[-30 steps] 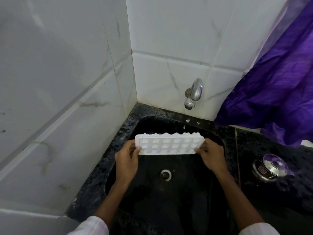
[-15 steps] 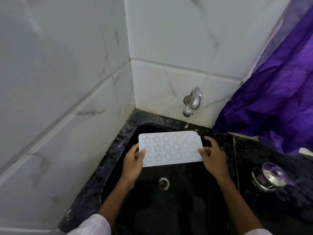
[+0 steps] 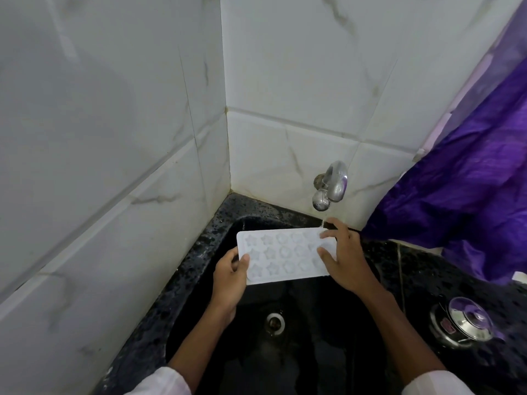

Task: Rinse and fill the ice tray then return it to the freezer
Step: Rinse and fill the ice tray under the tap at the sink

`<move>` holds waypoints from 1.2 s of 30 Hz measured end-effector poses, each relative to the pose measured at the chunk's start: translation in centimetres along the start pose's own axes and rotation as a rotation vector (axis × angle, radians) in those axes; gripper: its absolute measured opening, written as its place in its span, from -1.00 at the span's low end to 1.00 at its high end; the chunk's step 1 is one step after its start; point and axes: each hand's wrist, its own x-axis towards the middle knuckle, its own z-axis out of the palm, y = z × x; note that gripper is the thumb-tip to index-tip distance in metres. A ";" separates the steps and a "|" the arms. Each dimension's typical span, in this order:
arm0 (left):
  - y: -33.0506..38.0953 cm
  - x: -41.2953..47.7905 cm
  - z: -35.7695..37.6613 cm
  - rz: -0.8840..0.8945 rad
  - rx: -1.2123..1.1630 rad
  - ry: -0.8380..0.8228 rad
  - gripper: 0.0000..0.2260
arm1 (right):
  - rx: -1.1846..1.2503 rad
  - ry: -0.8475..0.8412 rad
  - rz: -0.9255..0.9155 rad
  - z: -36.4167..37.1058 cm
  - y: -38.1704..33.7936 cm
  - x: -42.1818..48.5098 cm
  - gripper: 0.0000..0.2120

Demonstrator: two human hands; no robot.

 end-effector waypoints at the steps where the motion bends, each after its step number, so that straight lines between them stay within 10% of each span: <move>1: 0.0 0.0 0.1 -0.008 -0.010 -0.007 -0.80 | -0.010 -0.026 0.017 0.2 -0.3 0.2 -0.39; 36: 1.6 -1.7 0.5 -0.011 -0.120 -0.008 -0.80 | -0.080 -0.025 -0.016 0.3 -0.6 0.5 -0.29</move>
